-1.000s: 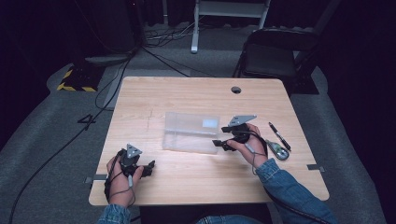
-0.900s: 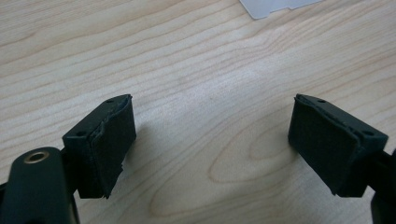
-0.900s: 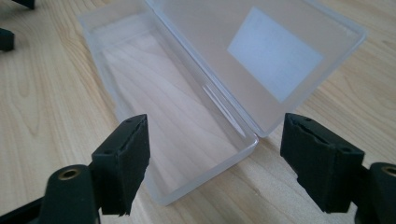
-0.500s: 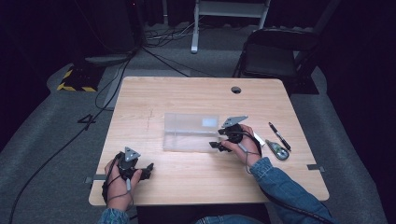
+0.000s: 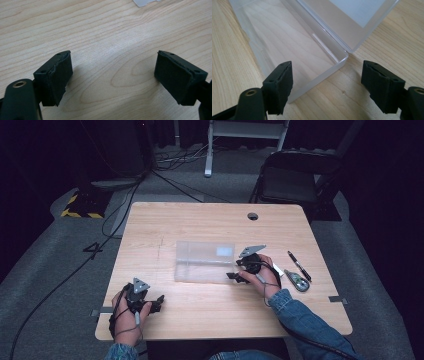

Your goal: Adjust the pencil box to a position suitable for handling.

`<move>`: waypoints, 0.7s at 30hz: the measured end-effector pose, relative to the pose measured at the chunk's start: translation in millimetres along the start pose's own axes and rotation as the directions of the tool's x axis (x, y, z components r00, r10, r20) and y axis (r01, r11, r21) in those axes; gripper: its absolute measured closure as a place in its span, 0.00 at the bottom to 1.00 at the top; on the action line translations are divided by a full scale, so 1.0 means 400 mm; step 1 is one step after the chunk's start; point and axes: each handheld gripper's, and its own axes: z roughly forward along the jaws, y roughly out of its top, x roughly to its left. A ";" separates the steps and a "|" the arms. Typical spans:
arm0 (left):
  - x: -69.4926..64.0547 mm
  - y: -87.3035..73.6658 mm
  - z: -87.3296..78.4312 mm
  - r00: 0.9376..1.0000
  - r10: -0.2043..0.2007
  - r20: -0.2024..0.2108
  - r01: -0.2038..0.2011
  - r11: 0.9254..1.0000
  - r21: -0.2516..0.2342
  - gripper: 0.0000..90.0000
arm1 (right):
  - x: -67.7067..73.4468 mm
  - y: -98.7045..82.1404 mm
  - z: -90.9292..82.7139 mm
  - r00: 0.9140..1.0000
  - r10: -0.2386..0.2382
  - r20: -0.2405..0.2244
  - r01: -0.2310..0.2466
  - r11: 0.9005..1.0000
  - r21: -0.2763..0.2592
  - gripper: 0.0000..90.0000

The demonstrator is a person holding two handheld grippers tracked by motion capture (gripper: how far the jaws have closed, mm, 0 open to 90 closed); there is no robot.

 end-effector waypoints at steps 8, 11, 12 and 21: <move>0.000 0.000 0.000 1.000 0.000 0.001 0.000 1.000 0.000 0.17 | 0.009 -0.003 -0.005 1.000 -0.023 0.004 0.023 1.000 0.016 0.29; 0.001 0.000 0.001 1.000 0.002 0.005 -0.002 1.000 -0.001 0.17 | 0.012 -0.008 -0.011 1.000 -0.030 0.001 0.030 0.999 0.021 0.29; 0.003 0.001 0.001 1.000 0.009 0.004 -0.009 1.000 -0.001 0.17 | 0.015 -0.011 -0.015 0.999 -0.035 0.000 0.035 0.999 0.026 0.29; 0.009 0.016 0.014 1.000 0.017 0.016 -0.017 1.000 0.003 0.16 | 0.040 -0.050 -0.059 0.997 -0.073 -0.008 0.073 0.995 0.065 0.28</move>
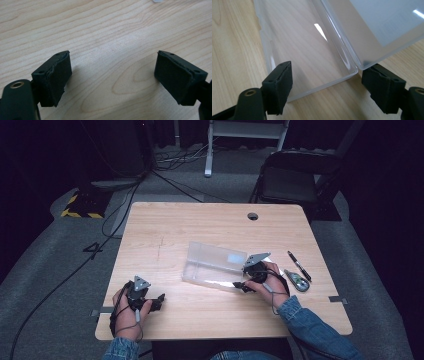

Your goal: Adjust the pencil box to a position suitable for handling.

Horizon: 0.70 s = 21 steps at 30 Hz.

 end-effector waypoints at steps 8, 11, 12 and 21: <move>-0.007 0.019 0.019 1.000 0.004 0.002 -0.004 1.000 0.001 0.16 | 0.016 -0.036 -0.034 1.000 -0.019 -0.010 0.019 1.000 0.016 0.28; -0.014 0.027 0.027 1.000 0.004 0.008 -0.004 1.000 0.000 0.16 | 0.020 -0.047 -0.044 0.999 -0.029 -0.020 0.029 0.999 0.019 0.28; -0.015 0.031 0.030 1.000 0.014 0.008 -0.014 1.000 -0.002 0.16 | 0.022 -0.052 -0.049 0.999 -0.039 -0.029 0.039 0.999 0.022 0.28; -0.034 0.052 0.050 0.999 0.031 0.031 -0.031 1.000 0.000 0.16 | 0.044 -0.088 -0.086 0.994 -0.089 -0.061 0.092 0.995 0.044 0.28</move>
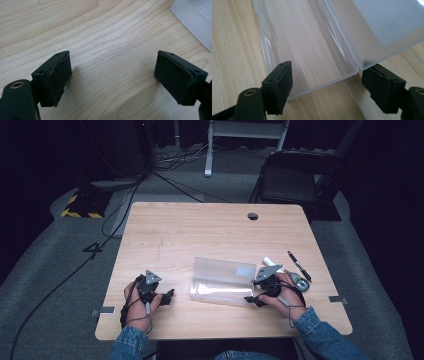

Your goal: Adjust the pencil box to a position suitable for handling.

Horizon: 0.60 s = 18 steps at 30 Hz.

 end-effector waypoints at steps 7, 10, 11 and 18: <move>-0.006 0.009 0.008 1.000 0.003 0.006 -0.003 1.000 0.000 0.16 | 0.014 -0.015 -0.017 0.999 -0.036 -0.022 0.036 0.999 0.024 0.28; -0.007 0.011 0.011 1.000 0.015 0.007 -0.015 1.000 -0.001 0.16 | 0.018 -0.019 -0.021 0.999 -0.039 -0.022 0.039 0.999 0.028 0.28; -0.008 0.012 0.012 1.000 0.014 0.009 -0.014 1.000 0.001 0.16 | 0.021 -0.023 -0.025 0.999 -0.045 -0.026 0.046 0.998 0.035 0.27; -0.014 0.020 0.020 1.000 0.022 0.020 -0.022 1.000 -0.003 0.16 | 0.026 -0.027 -0.033 0.998 -0.060 -0.031 0.062 0.997 0.056 0.25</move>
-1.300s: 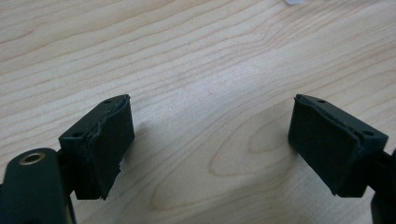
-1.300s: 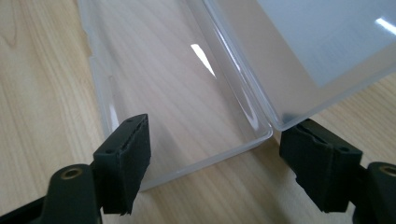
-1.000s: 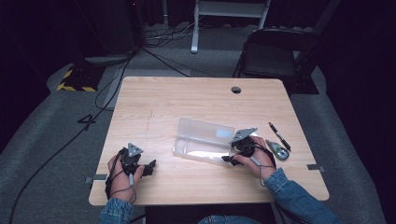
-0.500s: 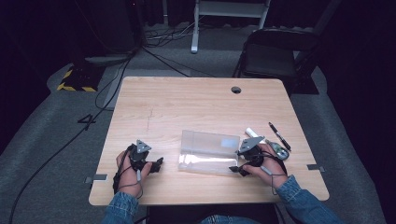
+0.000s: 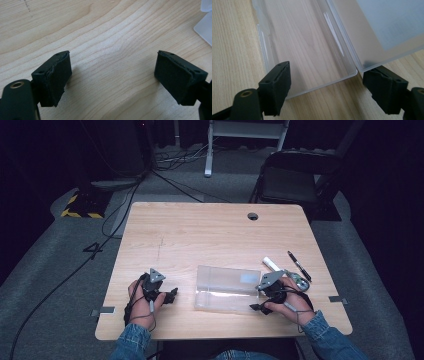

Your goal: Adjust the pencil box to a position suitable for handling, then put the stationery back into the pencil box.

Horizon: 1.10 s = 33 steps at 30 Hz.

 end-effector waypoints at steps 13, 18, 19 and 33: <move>-0.002 0.002 0.002 1.000 0.002 0.002 -0.002 1.000 0.001 0.16 | -0.015 0.003 -0.027 0.998 0.051 0.034 -0.049 0.997 -0.062 0.18; -0.001 0.002 0.002 1.000 0.003 0.003 -0.003 1.000 0.002 0.16 | -0.024 0.000 -0.051 0.996 0.075 0.056 -0.070 0.994 -0.087 0.18; -0.001 0.002 0.002 1.000 0.003 0.003 -0.003 1.000 0.002 0.16 | -0.026 0.000 -0.057 0.995 0.080 0.060 -0.074 0.993 -0.092 0.18; -0.002 0.003 0.003 1.000 0.002 0.004 -0.002 1.000 0.002 0.16 | -0.060 -0.001 -0.138 0.983 0.140 0.120 -0.115 0.974 -0.195 0.18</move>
